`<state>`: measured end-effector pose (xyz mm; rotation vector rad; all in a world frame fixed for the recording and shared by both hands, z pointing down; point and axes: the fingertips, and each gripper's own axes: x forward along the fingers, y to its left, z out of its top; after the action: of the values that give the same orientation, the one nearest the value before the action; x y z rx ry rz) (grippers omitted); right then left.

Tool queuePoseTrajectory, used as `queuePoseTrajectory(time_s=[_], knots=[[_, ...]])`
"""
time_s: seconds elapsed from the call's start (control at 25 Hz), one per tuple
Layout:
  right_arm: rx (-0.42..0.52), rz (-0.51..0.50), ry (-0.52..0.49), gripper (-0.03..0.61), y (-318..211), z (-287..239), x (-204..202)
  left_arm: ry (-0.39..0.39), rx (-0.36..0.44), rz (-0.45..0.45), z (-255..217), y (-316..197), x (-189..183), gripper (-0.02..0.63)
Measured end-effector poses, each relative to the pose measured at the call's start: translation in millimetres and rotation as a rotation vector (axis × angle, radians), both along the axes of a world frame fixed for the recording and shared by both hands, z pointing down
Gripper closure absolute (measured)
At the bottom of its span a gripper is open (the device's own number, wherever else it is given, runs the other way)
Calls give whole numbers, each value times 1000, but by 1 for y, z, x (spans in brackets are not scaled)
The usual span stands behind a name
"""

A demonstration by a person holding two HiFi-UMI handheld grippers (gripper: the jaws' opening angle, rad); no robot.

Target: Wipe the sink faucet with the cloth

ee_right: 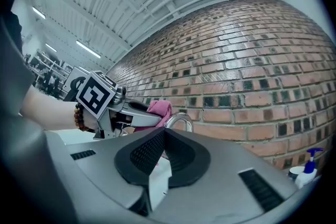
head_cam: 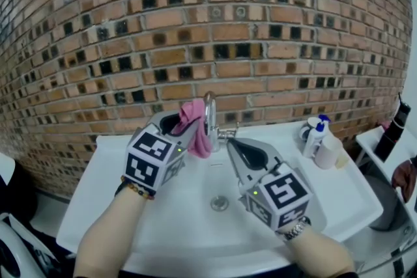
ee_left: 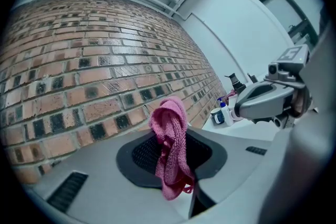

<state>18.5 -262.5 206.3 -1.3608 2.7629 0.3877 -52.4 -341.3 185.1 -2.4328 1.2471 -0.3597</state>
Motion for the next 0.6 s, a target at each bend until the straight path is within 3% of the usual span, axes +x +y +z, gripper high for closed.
queuePoseTrajectory(time_s=[0.6], knots=[[-11,-15,-2,568,-15,-7,-8,-16,35,2,-24,-25,3,509]])
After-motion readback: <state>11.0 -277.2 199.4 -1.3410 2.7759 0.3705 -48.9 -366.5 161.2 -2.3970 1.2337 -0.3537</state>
